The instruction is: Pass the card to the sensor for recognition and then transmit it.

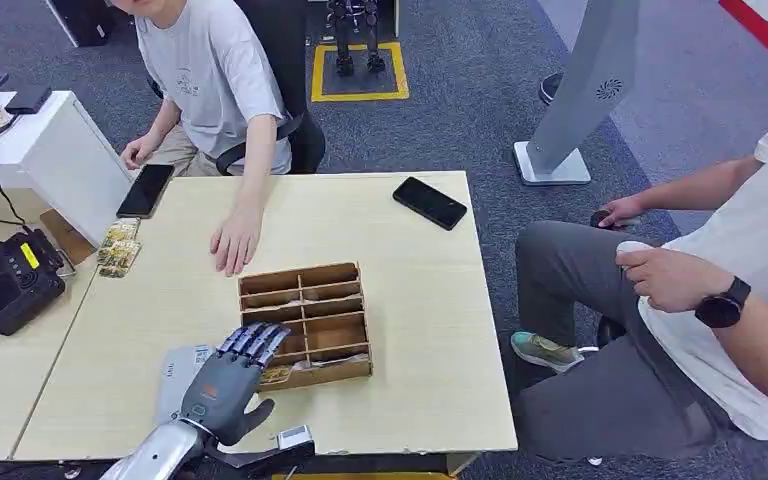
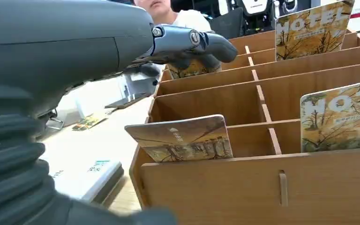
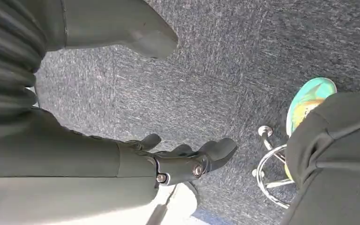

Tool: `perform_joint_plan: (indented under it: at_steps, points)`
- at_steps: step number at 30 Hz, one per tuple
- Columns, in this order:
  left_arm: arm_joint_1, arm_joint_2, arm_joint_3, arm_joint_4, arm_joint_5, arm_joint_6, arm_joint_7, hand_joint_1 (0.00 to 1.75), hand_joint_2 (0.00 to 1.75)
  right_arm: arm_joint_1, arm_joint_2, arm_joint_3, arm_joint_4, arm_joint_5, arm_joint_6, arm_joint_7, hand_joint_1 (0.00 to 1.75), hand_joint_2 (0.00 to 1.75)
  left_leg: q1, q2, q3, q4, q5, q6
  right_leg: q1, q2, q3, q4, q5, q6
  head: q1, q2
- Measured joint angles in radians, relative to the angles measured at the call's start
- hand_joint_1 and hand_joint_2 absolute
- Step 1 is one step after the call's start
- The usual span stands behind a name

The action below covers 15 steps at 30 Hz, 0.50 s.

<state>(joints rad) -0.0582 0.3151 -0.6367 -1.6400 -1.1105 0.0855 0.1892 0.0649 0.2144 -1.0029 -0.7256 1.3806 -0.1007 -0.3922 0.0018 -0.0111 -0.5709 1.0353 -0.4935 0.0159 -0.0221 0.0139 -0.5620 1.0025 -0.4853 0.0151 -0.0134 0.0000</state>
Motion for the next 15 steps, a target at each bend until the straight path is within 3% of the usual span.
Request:
perform_joint_plan:
  at_steps: [15]
  points:
    - [0.001, 0.000, 0.000, 0.000, 0.004, -0.005, -0.008, 1.75, 1.75, -0.001, 0.025, -0.014, -0.060, -0.020, 0.035, -0.016, 0.00, 1.75, 0.000, 0.000, 0.000, 0.000, 0.000, 0.000, 0.000, 0.000, 0.000, 0.000, 0.000, 0.000, 0.000, 0.000]
